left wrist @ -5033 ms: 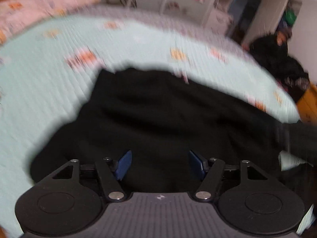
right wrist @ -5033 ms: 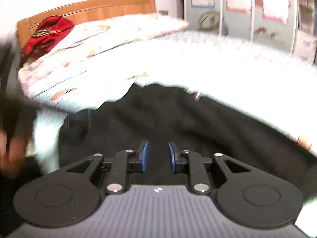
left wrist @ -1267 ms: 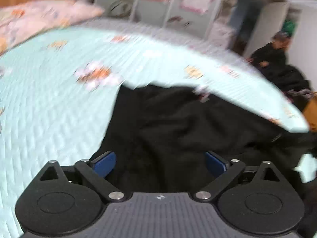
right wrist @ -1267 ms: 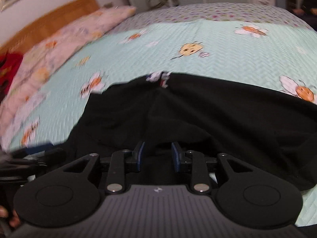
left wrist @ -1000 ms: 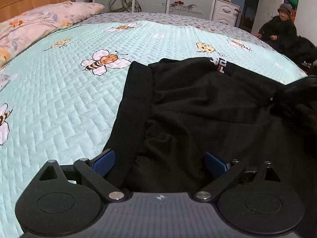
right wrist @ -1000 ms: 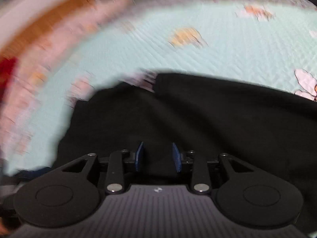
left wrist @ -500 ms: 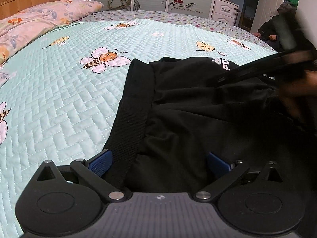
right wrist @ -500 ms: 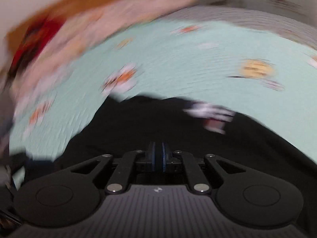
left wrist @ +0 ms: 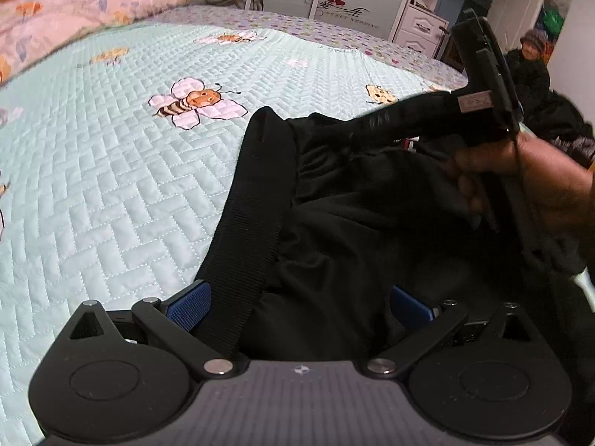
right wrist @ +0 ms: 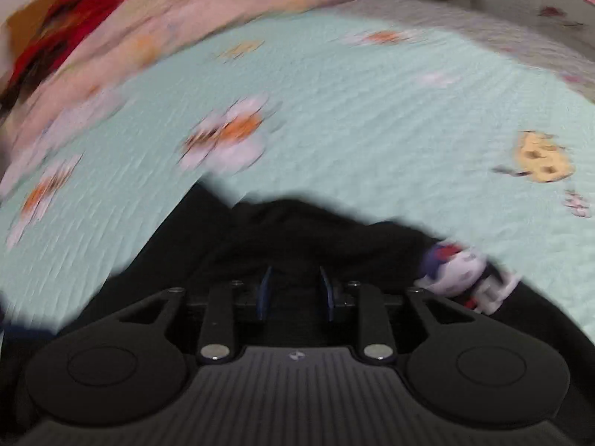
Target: Fold clothes
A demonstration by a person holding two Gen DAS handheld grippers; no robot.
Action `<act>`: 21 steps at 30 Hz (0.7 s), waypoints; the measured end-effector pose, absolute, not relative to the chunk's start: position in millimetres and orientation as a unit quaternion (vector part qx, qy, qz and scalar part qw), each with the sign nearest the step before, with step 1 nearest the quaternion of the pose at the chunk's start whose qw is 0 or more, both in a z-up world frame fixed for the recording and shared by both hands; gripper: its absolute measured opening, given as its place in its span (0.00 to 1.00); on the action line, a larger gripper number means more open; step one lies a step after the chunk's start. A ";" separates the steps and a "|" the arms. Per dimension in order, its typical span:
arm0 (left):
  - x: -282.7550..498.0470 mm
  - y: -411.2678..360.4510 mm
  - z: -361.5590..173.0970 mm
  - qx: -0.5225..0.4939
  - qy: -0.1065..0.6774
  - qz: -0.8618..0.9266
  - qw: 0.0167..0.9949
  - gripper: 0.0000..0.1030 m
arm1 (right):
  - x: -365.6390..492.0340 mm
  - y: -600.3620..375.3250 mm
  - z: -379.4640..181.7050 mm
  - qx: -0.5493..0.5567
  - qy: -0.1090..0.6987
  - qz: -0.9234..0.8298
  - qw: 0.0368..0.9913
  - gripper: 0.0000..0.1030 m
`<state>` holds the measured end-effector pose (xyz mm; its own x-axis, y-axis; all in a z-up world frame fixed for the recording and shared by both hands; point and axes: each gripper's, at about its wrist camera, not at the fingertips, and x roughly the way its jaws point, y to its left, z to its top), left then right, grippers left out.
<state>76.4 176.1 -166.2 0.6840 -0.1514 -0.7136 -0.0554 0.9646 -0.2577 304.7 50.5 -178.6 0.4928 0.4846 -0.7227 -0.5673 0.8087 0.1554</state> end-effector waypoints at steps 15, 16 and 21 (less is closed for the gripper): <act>67.0 185.1 -168.2 -0.057 0.418 -0.034 0.906 0.89 | 46.5 -56.3 -170.8 -0.110 0.464 0.359 0.803 0.34; 66.6 192.1 -168.2 -0.067 0.426 -0.025 0.902 0.88 | 28.4 -72.4 -170.7 -0.123 0.463 0.348 0.806 0.34; 41.9 202.6 -142.2 -0.115 0.399 -0.044 0.909 0.84 | -7.8 -112.7 -150.5 -0.071 0.484 0.267 0.830 0.34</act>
<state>41.9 202.6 -142.2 0.6782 -0.1713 -0.7146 -0.0121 0.9697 -0.2439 -7.8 -112.7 -150.5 0.3893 0.3746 -0.8415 -0.5117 0.8476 0.1406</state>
